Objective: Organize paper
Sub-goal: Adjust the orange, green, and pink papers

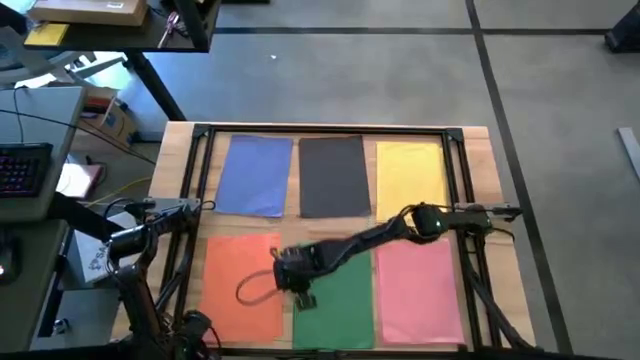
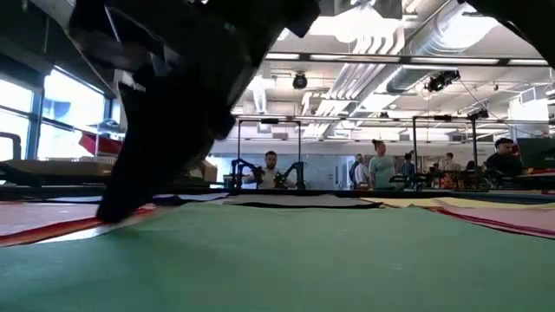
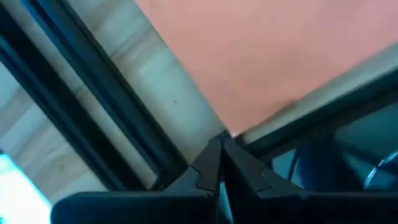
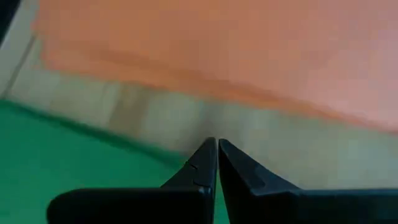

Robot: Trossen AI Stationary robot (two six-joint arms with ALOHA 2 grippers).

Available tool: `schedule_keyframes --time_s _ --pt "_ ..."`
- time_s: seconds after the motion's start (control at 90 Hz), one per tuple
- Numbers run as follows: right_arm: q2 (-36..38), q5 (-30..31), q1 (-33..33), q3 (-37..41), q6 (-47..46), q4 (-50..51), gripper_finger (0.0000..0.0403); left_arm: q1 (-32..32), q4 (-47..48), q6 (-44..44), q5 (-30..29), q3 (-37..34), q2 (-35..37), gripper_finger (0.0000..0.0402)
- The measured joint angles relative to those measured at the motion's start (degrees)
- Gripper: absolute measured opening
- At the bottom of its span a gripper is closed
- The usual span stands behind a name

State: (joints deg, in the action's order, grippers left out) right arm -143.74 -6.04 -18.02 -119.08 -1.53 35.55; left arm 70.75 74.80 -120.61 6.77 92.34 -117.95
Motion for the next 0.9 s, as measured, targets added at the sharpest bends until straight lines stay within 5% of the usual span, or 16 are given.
schedule_keyframes --time_s 0.5,0.9 --pt "-1.0 -0.7 -0.6 -0.2 -2.8 -0.8 0.0000 -2.4 -8.1 26.6 5.3 -11.0 -0.3 0.0000" --pt "-1.2 -0.8 -0.3 -0.1 -4.1 -3.3 0.0000 -4.5 -7.9 33.3 1.3 -11.8 -0.3 0.0000"
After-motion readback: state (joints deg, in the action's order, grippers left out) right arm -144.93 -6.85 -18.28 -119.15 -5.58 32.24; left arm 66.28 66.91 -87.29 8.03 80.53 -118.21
